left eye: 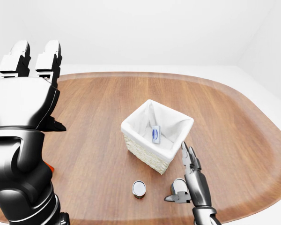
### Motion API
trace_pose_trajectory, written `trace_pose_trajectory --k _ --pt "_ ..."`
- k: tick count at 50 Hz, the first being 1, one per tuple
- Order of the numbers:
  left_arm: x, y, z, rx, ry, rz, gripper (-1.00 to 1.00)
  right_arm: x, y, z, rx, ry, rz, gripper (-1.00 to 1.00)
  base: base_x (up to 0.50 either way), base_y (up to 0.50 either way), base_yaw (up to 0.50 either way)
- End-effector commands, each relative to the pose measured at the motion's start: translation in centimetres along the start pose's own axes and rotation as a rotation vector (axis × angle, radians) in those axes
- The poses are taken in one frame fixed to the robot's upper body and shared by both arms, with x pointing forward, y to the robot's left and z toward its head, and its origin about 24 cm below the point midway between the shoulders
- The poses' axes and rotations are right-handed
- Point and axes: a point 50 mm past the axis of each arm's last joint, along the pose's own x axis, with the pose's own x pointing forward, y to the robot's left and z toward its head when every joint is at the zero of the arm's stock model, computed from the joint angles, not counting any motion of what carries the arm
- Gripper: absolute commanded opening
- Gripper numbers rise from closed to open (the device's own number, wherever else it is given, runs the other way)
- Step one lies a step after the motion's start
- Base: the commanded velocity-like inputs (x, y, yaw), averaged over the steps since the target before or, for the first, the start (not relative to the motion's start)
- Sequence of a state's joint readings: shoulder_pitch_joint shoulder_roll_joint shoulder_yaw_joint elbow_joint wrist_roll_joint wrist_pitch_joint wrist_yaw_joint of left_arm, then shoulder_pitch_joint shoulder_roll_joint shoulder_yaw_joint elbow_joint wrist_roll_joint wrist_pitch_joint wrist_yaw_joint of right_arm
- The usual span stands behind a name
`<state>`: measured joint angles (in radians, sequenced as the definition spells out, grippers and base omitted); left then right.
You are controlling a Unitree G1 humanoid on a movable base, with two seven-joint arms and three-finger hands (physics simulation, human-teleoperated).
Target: Pick up the alphabet soup and the cream cheese box, and put them in the basket.
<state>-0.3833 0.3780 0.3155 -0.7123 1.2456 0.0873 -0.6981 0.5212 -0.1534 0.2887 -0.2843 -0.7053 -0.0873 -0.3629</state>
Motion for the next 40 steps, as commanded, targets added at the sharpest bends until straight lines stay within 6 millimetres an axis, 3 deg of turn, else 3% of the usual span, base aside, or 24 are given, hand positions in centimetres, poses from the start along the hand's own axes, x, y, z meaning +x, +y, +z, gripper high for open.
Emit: trace_pose_trajectory --k 1,40 --pt "0.0 0.0 0.0 0.002 0.001 -0.002 1.00 0.0 0.5 -0.6 -0.009 0.021 0.016 1.00 0.00 0.00 0.00" --pt "0.0 0.2 0.1 0.011 0.003 0.012 1.00 0.0 1.7 -4.5 -0.051 0.187 0.029 1.00 0.00 0.00 0.00"
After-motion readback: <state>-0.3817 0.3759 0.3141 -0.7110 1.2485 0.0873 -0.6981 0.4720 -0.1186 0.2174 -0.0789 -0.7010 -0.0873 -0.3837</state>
